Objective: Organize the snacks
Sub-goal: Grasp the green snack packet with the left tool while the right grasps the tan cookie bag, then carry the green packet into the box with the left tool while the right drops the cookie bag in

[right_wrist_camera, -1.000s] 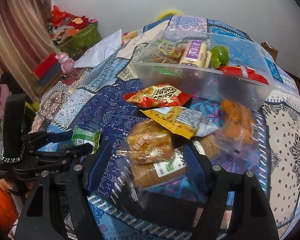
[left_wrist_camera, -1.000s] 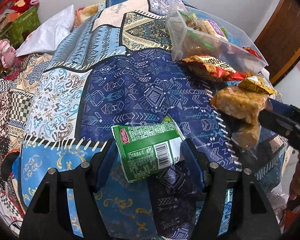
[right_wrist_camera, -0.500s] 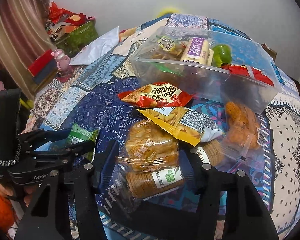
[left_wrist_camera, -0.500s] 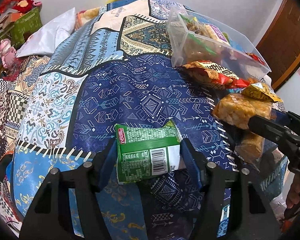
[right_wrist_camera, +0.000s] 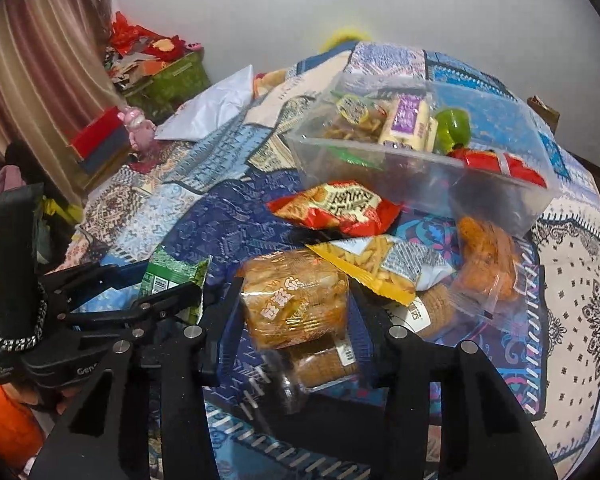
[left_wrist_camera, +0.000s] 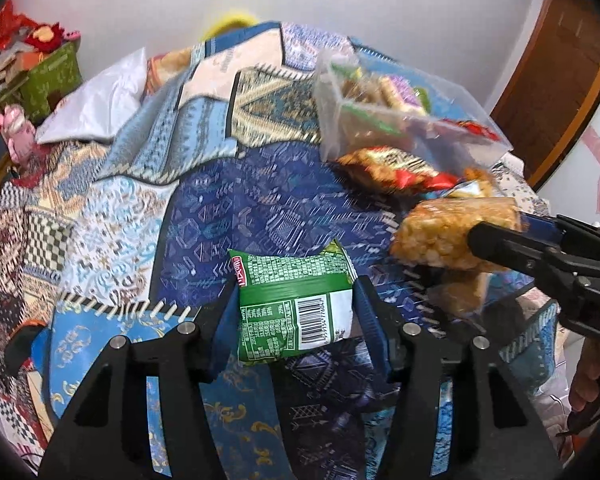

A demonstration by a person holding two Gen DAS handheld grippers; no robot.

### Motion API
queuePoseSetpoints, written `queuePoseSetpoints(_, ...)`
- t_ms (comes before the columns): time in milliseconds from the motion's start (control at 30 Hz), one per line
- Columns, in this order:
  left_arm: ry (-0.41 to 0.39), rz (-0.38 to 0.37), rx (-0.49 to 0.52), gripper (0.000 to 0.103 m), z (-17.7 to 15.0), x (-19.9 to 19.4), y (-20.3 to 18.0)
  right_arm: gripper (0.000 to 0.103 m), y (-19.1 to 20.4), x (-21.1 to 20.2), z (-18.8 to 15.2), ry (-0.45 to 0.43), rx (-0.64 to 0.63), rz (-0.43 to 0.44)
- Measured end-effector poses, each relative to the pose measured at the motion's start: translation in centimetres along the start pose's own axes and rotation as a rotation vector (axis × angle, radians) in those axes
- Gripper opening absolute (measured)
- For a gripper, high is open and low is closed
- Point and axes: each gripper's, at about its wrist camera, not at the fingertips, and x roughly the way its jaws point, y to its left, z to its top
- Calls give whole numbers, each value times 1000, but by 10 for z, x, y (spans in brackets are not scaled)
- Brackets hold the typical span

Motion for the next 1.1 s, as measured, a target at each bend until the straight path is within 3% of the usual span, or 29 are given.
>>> queuePoseSetpoints(400,-104,-20,28,55,24,-36,-19,44,8,-48,24,-138,-11,33)
queuePoseSetpoints(567,-144,-32,43,55,40,-45,-29,44,1,-67,37,-206,-11,6)
queuePoseSetpoints(1100,-230,-45,89,55,106,-41,-70,44,-73,-87,57,-287,94,-92)
